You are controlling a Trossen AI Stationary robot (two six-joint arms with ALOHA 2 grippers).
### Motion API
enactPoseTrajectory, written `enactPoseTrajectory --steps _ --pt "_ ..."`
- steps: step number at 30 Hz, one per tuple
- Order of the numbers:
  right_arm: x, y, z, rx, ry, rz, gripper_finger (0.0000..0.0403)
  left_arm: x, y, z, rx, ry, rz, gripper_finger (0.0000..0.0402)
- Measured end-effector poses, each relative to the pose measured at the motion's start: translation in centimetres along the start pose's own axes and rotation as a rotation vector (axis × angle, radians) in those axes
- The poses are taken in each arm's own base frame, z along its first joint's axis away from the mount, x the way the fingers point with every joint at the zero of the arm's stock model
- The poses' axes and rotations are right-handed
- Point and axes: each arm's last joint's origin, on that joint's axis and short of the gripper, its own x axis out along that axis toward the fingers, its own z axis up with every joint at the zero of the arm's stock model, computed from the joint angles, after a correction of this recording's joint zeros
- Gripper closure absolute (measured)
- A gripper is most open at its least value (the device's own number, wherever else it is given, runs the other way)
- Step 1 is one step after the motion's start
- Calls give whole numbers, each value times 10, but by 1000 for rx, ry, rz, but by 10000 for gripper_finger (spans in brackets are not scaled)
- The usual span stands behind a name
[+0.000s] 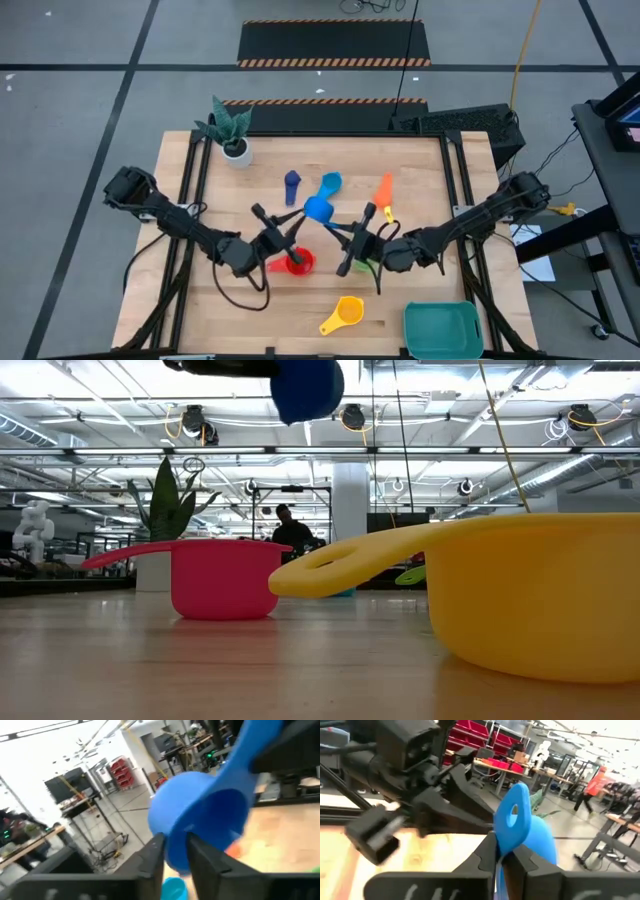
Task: Nest measuring cups in basket
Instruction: Stack the blue measuring cup on top of the red measuring cup
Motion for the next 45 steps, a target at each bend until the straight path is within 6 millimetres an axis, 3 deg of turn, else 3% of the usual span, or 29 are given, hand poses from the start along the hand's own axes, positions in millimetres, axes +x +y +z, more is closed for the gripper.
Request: enactPoseTrajectory --steps 7,14,20,29,36,45 --pt "-23 -13 10 -50 65 93 400 -31 20 27 -89 -76 -158 209" --pt "-30 -22 4 92 208 428 401 -45 41 39 -290 -105 -442 200" --pt "-17 -14 -10 191 304 682 402 -37 31 35 -268 -134 -598 201" --pt "13 -2 -30 264 308 955 402 -27 17 23 -112 -135 -598 202" --pt "28 -2 -38 284 283 945 403 -23 4 31 -112 -125 -641 202" --pt "29 -5 -37 287 278 938 403 -6 -20 53 -162 105 -661 202"
